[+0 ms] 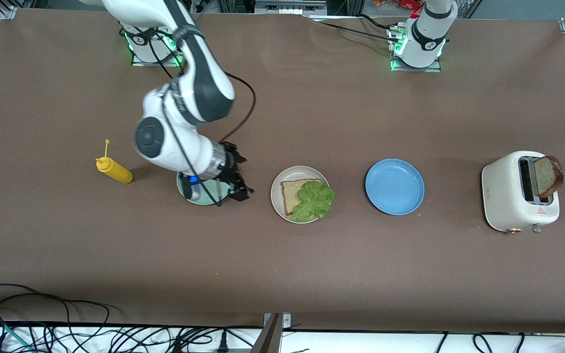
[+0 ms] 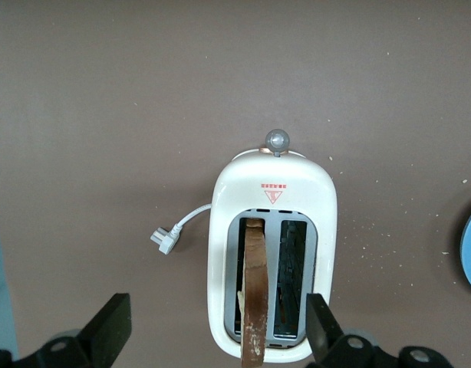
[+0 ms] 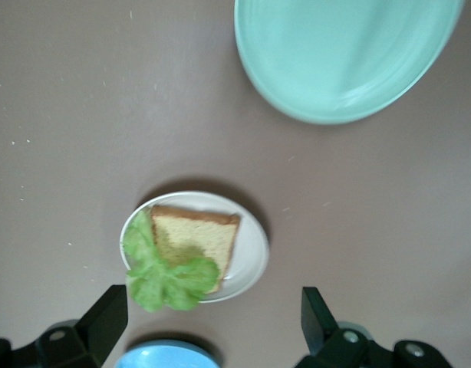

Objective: Make sandwich on beige plate with both arms
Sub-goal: 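Move the right gripper toward the yellow mustard bottle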

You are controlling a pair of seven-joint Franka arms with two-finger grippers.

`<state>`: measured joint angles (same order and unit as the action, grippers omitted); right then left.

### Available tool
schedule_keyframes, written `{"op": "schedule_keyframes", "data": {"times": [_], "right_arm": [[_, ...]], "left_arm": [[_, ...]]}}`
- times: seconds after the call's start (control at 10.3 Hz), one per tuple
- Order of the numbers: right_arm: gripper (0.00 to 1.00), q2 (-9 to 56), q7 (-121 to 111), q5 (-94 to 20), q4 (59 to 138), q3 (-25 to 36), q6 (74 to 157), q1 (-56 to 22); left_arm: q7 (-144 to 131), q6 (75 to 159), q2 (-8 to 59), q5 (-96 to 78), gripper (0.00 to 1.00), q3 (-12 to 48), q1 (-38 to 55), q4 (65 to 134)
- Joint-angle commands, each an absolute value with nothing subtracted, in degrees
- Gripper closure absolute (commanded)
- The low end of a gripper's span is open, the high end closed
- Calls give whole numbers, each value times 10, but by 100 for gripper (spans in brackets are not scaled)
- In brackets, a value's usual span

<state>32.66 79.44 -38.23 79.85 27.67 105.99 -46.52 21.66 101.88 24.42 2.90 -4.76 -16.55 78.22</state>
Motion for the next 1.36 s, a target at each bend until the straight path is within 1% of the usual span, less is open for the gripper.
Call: {"op": "schedule_keyframes", "data": {"times": [0.0,0.29,0.48,0.68,0.87,1.07,1.26], "right_arm": [[0,278,676,-376,821,352,939,-468],[0,265,447,-379,823,487,782,-467],[0,266,286,-377,826,559,716,-452],[0,269,155,-369,831,594,693,-426],[0,272,-11,-362,866,617,699,-398],[0,273,-153,-353,888,618,713,-360],[0,279,-312,-353,915,618,754,-330]], "left_arm": [[221,986,218,41,0,-42,-170,786],[223,984,218,41,0,-42,-171,784],[223,983,218,40,0,-42,-171,790],[218,983,218,40,0,-41,-167,788],[219,984,218,40,0,-40,-165,787],[222,984,218,40,0,-40,-165,787],[223,984,218,40,0,-41,-166,786]]}}
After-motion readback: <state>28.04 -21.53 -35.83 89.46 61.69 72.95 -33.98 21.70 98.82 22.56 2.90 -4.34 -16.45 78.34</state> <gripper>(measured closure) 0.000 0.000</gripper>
